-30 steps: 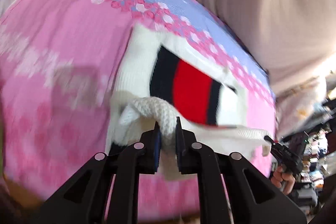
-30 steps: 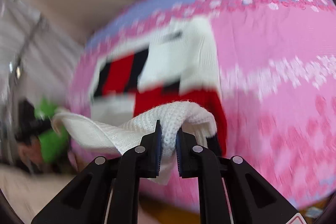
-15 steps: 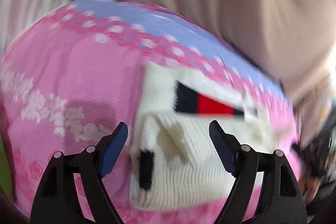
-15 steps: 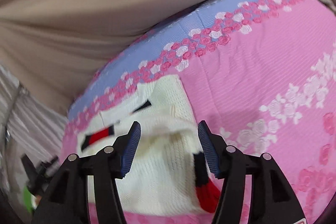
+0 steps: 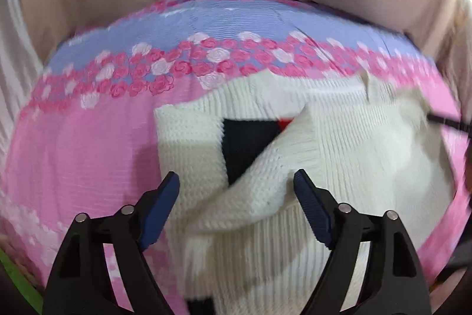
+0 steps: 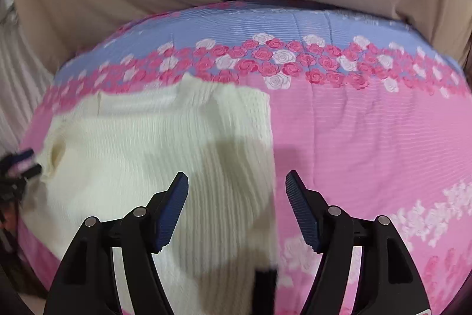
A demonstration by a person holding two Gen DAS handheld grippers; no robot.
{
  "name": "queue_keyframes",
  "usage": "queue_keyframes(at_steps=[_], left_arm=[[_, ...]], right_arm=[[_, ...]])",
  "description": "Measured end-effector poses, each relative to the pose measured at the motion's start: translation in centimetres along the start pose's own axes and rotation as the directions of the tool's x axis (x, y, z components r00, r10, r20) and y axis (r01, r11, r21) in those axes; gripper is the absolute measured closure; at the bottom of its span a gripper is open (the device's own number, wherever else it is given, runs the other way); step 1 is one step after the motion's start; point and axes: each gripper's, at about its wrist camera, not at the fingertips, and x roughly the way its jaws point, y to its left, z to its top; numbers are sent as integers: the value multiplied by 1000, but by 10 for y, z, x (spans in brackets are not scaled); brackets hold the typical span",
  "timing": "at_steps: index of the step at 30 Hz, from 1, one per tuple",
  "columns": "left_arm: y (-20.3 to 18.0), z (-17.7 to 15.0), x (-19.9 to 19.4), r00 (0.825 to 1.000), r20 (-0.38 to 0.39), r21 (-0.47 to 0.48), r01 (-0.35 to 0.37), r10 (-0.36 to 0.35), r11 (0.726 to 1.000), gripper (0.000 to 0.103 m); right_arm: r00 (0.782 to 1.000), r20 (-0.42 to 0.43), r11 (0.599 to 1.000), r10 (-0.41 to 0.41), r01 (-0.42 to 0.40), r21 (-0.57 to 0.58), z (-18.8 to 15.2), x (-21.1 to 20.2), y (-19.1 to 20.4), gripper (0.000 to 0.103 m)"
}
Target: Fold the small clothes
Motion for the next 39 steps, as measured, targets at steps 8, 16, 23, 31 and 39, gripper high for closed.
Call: queue_keyframes(at_steps=[8, 16, 23, 31, 39], left_arm=[[49, 19, 10, 994, 2, -405, 103, -112, 908, 42], [-6, -14, -24, 993, 32, -10, 110, -110, 994, 17], [-10, -2, 13, 993, -48, -17, 103, -104, 995, 85], [46, 48, -41, 978, 137, -290, 190, -156, 938, 93], [65, 64, 46, 995, -40, -415, 67, -92, 907, 93]], right_arm=[[995, -18, 957, 102, -93, 275, 16, 29, -20, 44], [983, 7, 932, 184, -176, 315, -1, 9, -27, 45], [987, -5, 939, 159, -150, 310, -4, 16, -28, 64], [985, 119, 967, 127, -150, 204, 21, -30, -15, 94], [993, 70, 955, 97, -112, 274, 55, 16, -31, 96]])
